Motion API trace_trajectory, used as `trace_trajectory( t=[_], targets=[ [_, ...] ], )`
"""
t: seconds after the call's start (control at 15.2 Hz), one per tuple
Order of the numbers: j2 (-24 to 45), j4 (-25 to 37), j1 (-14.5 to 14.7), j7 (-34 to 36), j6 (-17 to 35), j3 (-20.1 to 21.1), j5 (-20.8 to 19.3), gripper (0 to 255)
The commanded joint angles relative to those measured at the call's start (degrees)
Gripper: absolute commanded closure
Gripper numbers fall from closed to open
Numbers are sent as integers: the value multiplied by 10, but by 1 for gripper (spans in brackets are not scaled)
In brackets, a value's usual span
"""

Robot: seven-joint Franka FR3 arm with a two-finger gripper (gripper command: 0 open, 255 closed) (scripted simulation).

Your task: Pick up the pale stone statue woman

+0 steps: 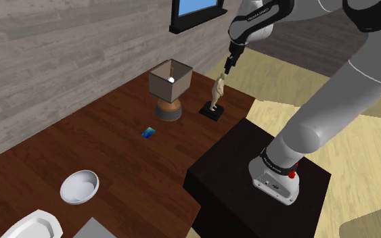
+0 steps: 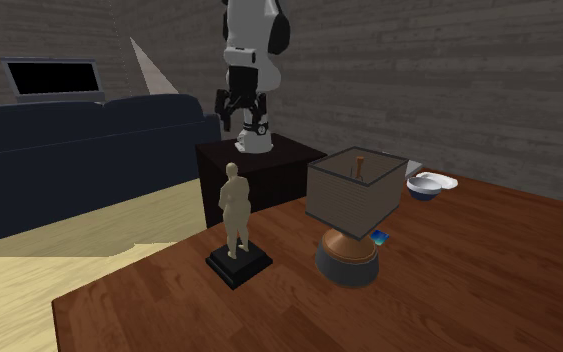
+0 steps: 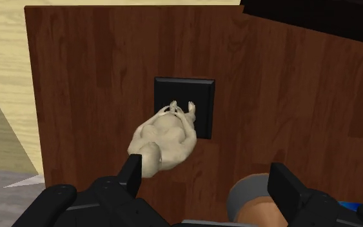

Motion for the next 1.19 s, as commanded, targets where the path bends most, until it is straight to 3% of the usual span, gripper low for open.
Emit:
trace_trajectory(
  t=[0.0,0.33,0.92,0.99,1.12],
  targets=[
    [51,25,-3,-42,30,-12,30,0],
    [162,100,-28,-134,71,-9,111,0],
    [204,87,-39,-149,122,4,138,0],
    [204,87,-39,-149,122,4,137,255],
    [204,88,-39,-149,121,4,138,255]
  ],
)
